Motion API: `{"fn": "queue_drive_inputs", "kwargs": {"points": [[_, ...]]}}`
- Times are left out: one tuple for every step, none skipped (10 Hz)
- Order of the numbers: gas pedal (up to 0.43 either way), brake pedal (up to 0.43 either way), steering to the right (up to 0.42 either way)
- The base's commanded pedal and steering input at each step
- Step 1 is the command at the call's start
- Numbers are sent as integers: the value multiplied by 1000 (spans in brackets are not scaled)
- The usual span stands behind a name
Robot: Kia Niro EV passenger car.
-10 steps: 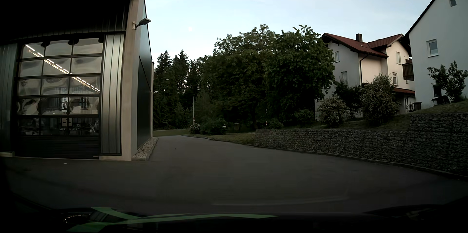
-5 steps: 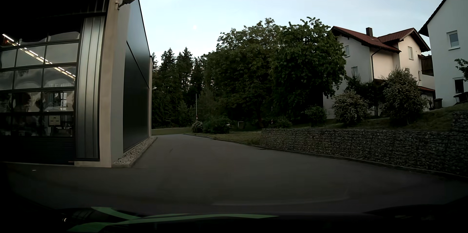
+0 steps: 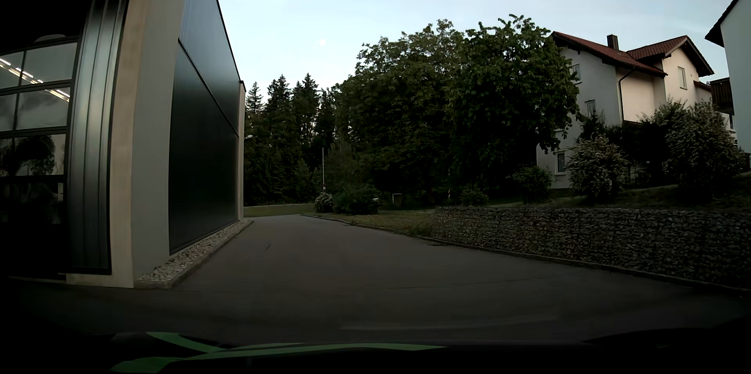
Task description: Follow the waypoints while adhering to traffic rules and regulations
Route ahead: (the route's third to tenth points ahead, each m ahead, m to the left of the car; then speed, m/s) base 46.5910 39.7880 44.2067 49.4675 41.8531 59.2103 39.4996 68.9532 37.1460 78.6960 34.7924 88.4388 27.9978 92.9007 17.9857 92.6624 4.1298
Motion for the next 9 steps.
{"fn": "queue_drive_inputs", "kwargs": {"points": [[47,0,-70],[47,0,-74],[47,0,-77],[47,0,-79],[47,0,-81],[47,0,-83],[47,0,-85],[47,0,-87],[47,0,-87]]}}
